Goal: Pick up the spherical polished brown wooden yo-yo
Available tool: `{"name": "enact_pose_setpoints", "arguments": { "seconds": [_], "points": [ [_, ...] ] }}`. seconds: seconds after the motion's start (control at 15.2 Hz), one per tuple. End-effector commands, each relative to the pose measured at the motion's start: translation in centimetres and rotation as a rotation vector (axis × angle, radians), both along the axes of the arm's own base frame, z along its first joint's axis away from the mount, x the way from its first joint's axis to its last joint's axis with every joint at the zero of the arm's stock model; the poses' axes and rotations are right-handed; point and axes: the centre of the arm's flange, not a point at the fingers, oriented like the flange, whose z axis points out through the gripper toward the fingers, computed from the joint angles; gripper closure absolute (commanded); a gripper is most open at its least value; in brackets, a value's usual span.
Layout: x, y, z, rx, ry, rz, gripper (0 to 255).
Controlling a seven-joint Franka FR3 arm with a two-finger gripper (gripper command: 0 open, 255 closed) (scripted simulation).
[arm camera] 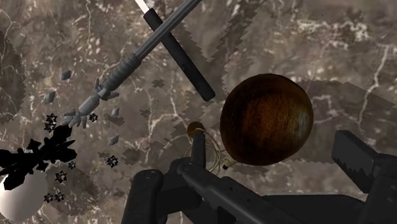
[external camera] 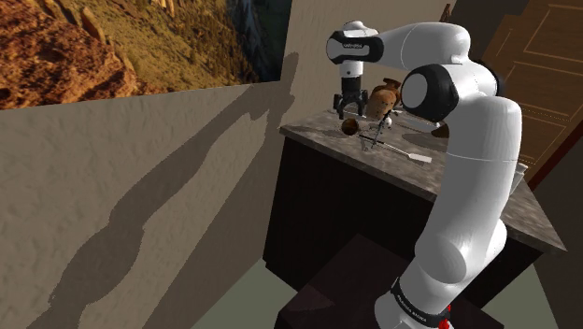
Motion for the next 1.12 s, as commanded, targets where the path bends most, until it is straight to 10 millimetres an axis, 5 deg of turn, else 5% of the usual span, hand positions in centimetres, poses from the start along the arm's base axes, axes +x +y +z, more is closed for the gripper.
{"name": "enact_pose_setpoints", "arguments": {
  "seconds": [0.0, 0.26, 0.33, 1.06],
  "points": [
    [0.0, 0.0, -1.1, -0.001, 0.0, -0.001, 0],
    [0.0, 0.0, -2.4, -0.001, 0.0, -0.001, 0],
    [0.0, -0.1, -2.5, -0.001, 0.0, 0.0, 255],
    [0.0, 0.0, -1.4, -0.001, 0.0, -0.001, 255]
  ]
}}
